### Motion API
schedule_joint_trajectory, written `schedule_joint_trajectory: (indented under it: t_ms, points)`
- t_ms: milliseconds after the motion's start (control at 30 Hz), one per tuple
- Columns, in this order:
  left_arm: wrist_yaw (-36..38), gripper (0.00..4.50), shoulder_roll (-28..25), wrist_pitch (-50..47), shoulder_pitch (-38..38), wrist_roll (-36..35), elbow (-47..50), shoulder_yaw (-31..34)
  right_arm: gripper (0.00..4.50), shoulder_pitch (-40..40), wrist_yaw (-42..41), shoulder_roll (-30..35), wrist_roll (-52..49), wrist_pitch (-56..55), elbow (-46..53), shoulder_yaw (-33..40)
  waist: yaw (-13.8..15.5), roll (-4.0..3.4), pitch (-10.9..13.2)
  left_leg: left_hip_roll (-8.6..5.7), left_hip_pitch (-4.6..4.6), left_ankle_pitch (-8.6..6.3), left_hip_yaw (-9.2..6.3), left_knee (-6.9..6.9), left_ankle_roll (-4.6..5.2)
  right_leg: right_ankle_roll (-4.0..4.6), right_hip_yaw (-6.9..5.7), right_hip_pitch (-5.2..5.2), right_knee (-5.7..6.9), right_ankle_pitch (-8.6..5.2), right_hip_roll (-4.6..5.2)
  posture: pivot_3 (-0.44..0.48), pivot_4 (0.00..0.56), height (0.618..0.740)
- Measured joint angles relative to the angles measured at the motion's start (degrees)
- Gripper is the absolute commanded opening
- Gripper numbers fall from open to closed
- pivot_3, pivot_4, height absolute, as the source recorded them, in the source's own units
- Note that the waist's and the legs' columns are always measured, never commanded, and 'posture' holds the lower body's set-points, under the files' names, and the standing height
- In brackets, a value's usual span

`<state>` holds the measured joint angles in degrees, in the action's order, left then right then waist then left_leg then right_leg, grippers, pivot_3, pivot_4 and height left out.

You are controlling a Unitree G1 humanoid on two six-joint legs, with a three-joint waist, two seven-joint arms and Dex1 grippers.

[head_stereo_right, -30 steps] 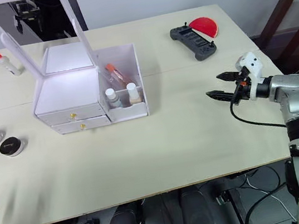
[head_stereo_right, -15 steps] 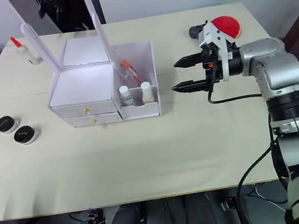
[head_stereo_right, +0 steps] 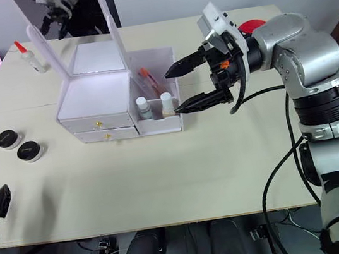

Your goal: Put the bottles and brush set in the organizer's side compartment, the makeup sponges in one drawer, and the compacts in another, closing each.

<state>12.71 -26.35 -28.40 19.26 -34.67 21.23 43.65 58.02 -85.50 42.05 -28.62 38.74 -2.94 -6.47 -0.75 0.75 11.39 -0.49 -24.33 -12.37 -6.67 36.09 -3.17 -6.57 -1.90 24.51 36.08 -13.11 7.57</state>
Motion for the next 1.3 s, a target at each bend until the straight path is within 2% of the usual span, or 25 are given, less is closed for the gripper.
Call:
schedule_joint_trajectory:
  t_ms: [100,200,333,433,533,700,800,1000,1200,1233,1300]
  points:
    - [0.5,4.46,-2.3,-0.3,-4.8,1.2,-3.9,-2.7,4.5,0.0,1.5,0.1,-0.5,1.0,1.8,0.1,-0.1,0.0,0.0,0.04,0.04,0.01,0.01,0.0,-0.02,0.07,0.01,0.0,0.01,0.06,-0.03,0.0,0.15,0.74]
    - [2.2,4.46,-2.2,-0.3,-5.4,1.3,-4.3,-4.4,4.5,-0.5,2.6,1.4,-1.0,2.0,3.4,0.6,-0.4,0.0,0.0,0.04,0.05,0.01,0.11,0.0,-0.03,0.06,0.1,0.0,-0.04,0.07,-0.01,0.0,0.15,0.74]
    - [5.6,4.46,0.7,-0.9,0.4,-1.7,6.1,-7.7,4.5,-2.0,4.8,3.2,-1.4,3.5,4.9,1.3,-0.2,0.02,0.0,0.04,0.04,0.01,0.18,-0.04,-0.04,0.06,0.14,0.0,-0.1,0.06,0.0,0.0,0.15,0.74]
    - [6.7,4.46,2.7,-0.9,6.1,-1.7,15.6,-13.6,4.5,-2.7,6.5,3.4,-1.6,4.3,5.5,1.5,0.0,0.02,0.0,0.05,0.06,0.01,0.2,-0.03,-0.03,0.09,0.17,0.0,-0.07,0.06,0.0,0.0,0.15,0.74]
    - [4.7,4.46,4.7,-0.9,5.4,1.1,18.3,-19.5,4.5,-3.1,8.1,3.0,-1.4,4.1,5.4,1.3,0.2,-0.02,0.0,0.07,0.14,0.02,0.2,0.02,-0.02,0.17,0.16,-0.03,0.0,0.11,-0.02,0.0,0.15,0.74]
    - [-3.2,4.46,11.6,-1.0,-4.8,9.3,15.5,-32.2,4.5,-3.2,11.1,0.5,0.3,2.9,4.7,-0.1,0.2,0.02,0.0,0.07,0.18,0.15,0.2,0.2,-0.17,-0.07,0.18,-0.17,-0.06,0.34,-0.05,0.0,0.15,0.74]
    - [-6.2,4.46,14.5,-0.3,-6.9,13.6,12.9,-37.0,4.5,-3.3,12.0,0.2,0.7,2.5,4.7,-0.1,-0.2,0.02,0.0,0.08,0.21,0.17,0.23,0.13,-0.19,0.04,0.22,-0.16,-0.07,0.45,-0.06,0.0,0.15,0.74]
    - [-11.7,4.46,20.2,3.0,-10.9,20.5,8.1,-40.8,4.5,-3.6,13.5,-0.2,0.9,2.6,5.2,-0.2,0.3,0.01,0.0,0.14,0.15,0.17,0.19,0.07,-0.19,-0.03,0.23,-0.11,-0.09,0.4,-0.17,0.0,0.15,0.74]
    - [-11.9,4.46,21.5,5.0,-13.9,22.9,5.3,-42.1,4.5,-4.3,14.9,-0.2,0.8,3.3,6.2,-0.2,0.2,0.01,0.0,0.14,0.13,0.17,0.2,0.1,-0.19,-0.02,0.23,-0.11,-0.11,0.4,-0.17,0.0,0.15,0.74]
    - [-11.8,4.07,22.1,5.2,-14.5,23.0,4.7,-42.9,4.5,-4.5,15.1,-0.3,0.8,3.4,6.3,-0.2,0.2,0.01,0.0,0.14,0.13,0.17,0.19,0.1,-0.19,-0.02,0.23,-0.11,-0.11,0.4,-0.17,0.0,0.15,0.74]
    - [-11.7,3.7,22.2,5.2,-14.7,23.3,4.6,-43.1,4.5,-4.5,15.3,-0.3,0.9,3.4,6.4,-0.2,0.1,0.01,0.0,0.14,0.13,0.17,0.19,0.08,-0.19,-0.02,0.23,-0.11,-0.11,0.4,-0.17,0.0,0.15,0.74]
